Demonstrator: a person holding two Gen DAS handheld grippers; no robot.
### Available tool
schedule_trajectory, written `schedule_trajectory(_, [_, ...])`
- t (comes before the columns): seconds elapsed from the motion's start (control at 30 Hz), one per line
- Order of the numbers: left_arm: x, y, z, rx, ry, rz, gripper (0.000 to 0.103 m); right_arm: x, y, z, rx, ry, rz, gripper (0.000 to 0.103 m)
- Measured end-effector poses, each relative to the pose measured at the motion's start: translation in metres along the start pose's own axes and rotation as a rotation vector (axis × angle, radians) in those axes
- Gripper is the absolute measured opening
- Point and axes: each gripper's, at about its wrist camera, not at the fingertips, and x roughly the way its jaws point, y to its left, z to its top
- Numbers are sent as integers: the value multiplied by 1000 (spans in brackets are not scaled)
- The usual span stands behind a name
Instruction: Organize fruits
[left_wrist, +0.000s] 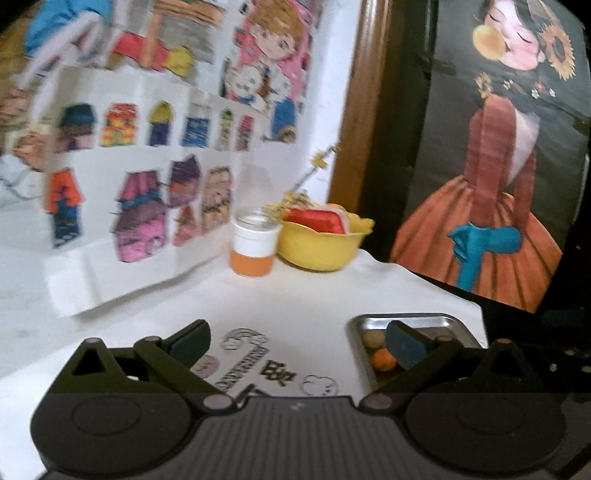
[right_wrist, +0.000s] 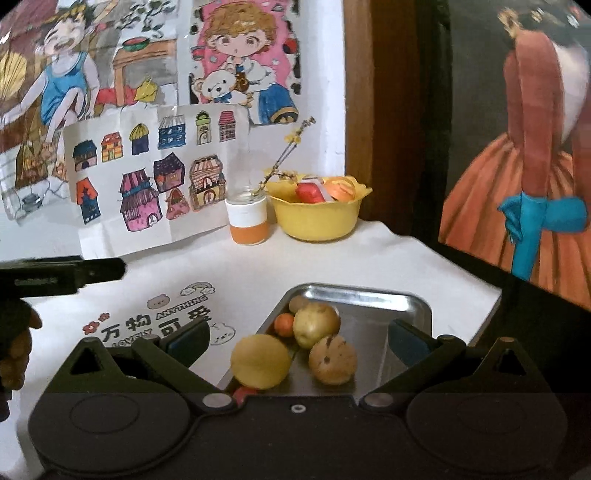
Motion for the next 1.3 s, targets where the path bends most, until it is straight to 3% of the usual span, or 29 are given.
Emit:
schedule_trajectory(0.4, [-44,23,-19,-49,-22,64,103,-35,30,-15,-51,-110,-59,102])
schedule_trajectory(0.7, [-67,28,-34,-43,-36,65,103,-47,44,-27,-44,-121,-77,102])
schedule_trajectory(1.3, [-77,28,-57,-32,-22,58,103,-71,56,-56,-10,-160,-138,102])
